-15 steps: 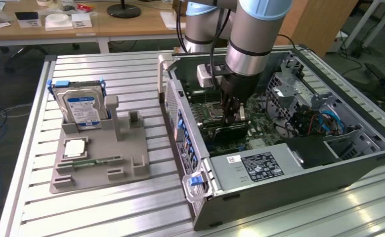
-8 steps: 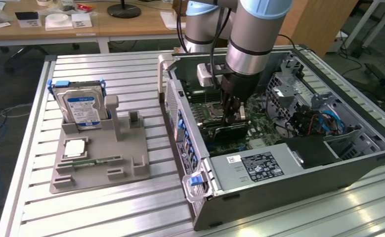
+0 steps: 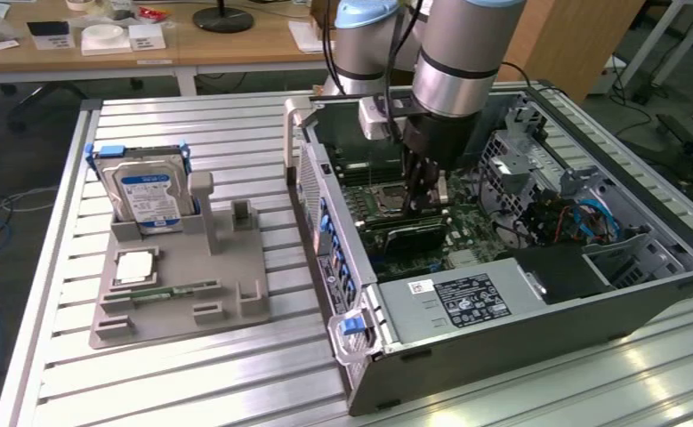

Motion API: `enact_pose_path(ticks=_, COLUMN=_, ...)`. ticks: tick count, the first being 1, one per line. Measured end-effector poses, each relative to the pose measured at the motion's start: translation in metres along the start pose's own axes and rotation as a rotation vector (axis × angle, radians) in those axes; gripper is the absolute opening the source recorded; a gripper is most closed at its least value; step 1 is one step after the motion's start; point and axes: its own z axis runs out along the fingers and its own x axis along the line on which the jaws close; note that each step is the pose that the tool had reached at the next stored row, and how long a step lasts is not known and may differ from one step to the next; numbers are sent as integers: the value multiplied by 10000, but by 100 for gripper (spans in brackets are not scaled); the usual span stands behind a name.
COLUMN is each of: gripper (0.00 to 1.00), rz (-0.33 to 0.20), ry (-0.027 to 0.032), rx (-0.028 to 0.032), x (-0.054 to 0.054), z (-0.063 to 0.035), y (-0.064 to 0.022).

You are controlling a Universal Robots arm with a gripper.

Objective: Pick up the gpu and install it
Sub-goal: 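Press down on the gpu until it lock into place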

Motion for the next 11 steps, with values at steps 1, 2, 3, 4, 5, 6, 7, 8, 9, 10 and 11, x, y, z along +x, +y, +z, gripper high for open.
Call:
enact_pose_path(ticks=1, gripper=11, rz=0, ry=0, rx=0, x=-2, z=-53, y=-3)
enact_pose_path(ticks=2, gripper=11, rz=0, ry=-1, rx=0, x=-3, z=-81, y=-4)
enact_pose_path(ticks=3, gripper=11, rz=0, ry=0, rx=0, x=-4, z=-110, y=-5)
enact_pose_path(ticks=4, gripper=11, rz=0, ry=0, rx=0, x=-5, z=-142, y=-6)
enact_pose_path(ticks=5, gripper=11, rz=0, ry=-1, rx=1, x=-7, z=-169, y=-7)
enact_pose_path(ticks=6, gripper=11, rz=0, ry=1, rx=0, x=-7, z=-196, y=-8)
enact_pose_path(ticks=7, gripper=11, rz=0, ry=0, rx=0, x=-8, z=-219, y=-8)
enact_pose_path(ticks=8, gripper=11, rz=0, ry=0, rx=0, x=-9, z=-242, y=-9)
enact_pose_path(ticks=9, gripper=11, rz=0, ry=1, rx=0, x=-10, z=-262, y=-9)
enact_pose_path(ticks=10, gripper=11, rz=0, ry=0, rx=0, x=-10, z=-278, y=-10)
enact_pose_path(ticks=11, gripper=11, rz=0, ry=0, rx=0, x=-11, z=-294, y=-10)
